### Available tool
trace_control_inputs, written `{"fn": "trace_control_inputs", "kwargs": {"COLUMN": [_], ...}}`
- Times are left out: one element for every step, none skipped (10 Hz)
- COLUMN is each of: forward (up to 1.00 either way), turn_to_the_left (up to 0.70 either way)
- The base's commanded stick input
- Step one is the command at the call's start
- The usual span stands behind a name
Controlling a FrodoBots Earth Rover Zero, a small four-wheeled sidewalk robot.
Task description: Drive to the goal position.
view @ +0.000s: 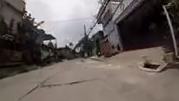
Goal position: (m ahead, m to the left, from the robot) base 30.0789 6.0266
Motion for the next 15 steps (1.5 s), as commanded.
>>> {"fn": "trace_control_inputs", "kwargs": {"forward": [0.70, 0.70, 0.70, 0.70, 0.70, 0.70, 0.70, 0.70, 0.70, 0.70, 0.70, 0.70, 0.70, 0.70, 0.70], "turn_to_the_left": [0.07, 0.07, 0.07, 0.07, 0.05, 0.07, 0.07, 0.07, 0.07, 0.05, 0.05, 0.07, 0.07, 0.06, 0.05]}}
